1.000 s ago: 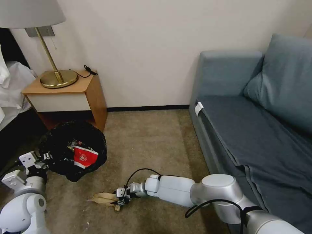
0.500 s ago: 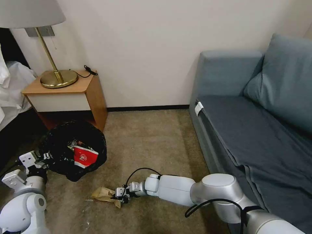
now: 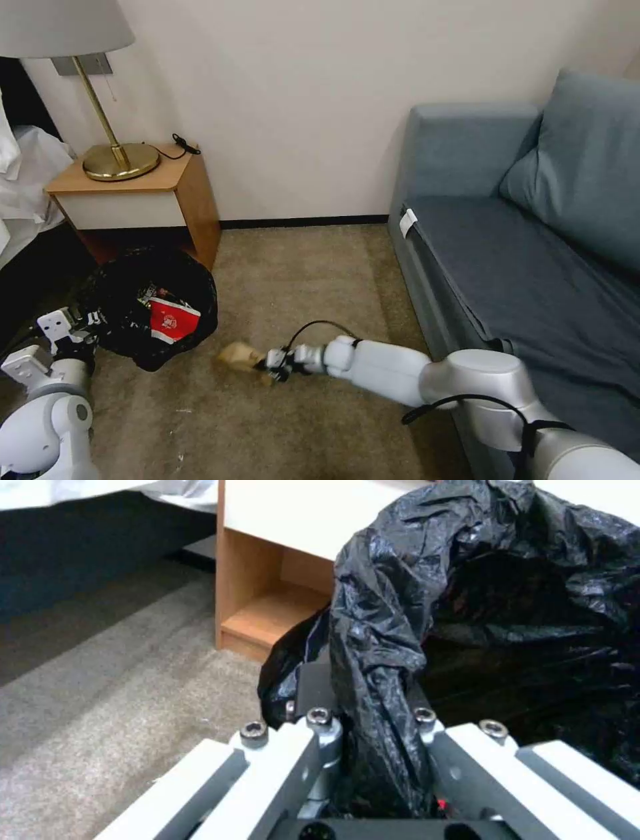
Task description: Pick up the trash bin, then pick up the garbage on the floor and place it into the trash bin.
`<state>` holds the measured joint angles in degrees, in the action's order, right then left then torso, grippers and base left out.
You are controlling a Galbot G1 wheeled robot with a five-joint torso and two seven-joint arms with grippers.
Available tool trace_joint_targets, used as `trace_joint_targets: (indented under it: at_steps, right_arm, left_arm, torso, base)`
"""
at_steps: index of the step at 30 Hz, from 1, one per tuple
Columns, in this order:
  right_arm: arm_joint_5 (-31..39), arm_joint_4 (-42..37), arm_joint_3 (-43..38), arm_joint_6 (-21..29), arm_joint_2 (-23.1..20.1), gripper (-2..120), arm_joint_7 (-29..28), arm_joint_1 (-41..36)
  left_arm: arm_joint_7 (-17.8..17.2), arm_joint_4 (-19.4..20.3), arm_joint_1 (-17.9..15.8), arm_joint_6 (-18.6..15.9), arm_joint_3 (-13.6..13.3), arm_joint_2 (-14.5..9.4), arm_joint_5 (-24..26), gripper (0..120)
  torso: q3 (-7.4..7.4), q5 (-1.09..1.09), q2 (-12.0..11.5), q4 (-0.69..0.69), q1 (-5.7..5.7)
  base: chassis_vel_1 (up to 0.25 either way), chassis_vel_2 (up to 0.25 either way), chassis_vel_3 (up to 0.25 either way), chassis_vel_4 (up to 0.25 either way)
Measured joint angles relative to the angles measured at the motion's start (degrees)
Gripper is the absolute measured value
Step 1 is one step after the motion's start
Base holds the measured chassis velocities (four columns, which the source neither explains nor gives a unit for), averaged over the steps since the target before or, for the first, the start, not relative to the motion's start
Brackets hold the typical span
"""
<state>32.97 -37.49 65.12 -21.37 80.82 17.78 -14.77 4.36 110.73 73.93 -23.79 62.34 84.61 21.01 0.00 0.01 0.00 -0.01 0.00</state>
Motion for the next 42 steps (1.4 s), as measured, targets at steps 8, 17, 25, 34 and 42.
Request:
trace_joint_targets:
  at_steps: [8,17,25,34,42]
  right_arm:
    - [0.1,-1.6,-17.7,-0.9,-6.0,0,-4.1,-1.4]
    - [-1.6,-6.3,-37.2,-2.4,-6.1,0,-7.1,-1.5]
    - [-1.2,-19.6,-38.7,-1.2,-5.4,0,-12.8,-2.0]
    - [0.3,-32.0,-28.0,1.6,-2.4,0,-20.1,0.2]
    - [1.7,-33.1,-17.6,2.4,2.0,0,-21.4,3.4]
  left_arm:
    - [0.0,-1.3,-0.9,0.1,-2.0,0.1,-1.1,4]
    - [0.0,-2.8,-1.5,0.1,-3.0,0.1,-1.5,4]
    - [0.0,-3.8,-1.9,0.1,-3.4,0.3,-2.0,4]
    - [0.0,-4.5,-2.3,0.4,-4.1,1.2,-3.2,4]
    - [0.0,-4.9,-3.1,0.5,-4.5,1.6,-4.0,4]
  torso:
    - [0.00,0.02,0.0,0.00,0.00]
    - [0.00,0.00,0.0,0.01,0.00]
    - [0.00,-0.01,0.0,0.01,0.00]
    - [0.00,-0.02,0.0,0.02,0.00]
    - [0.00,-0.02,0.0,0.01,0.00]
  base:
    - [0.000,0.000,0.000,0.000]
    - [0.000,0.000,0.000,0.000]
    - [0.000,0.000,0.000,0.000]
    - [0.000,0.000,0.000,0.000]
    - [0.000,0.000,0.000,0.000]
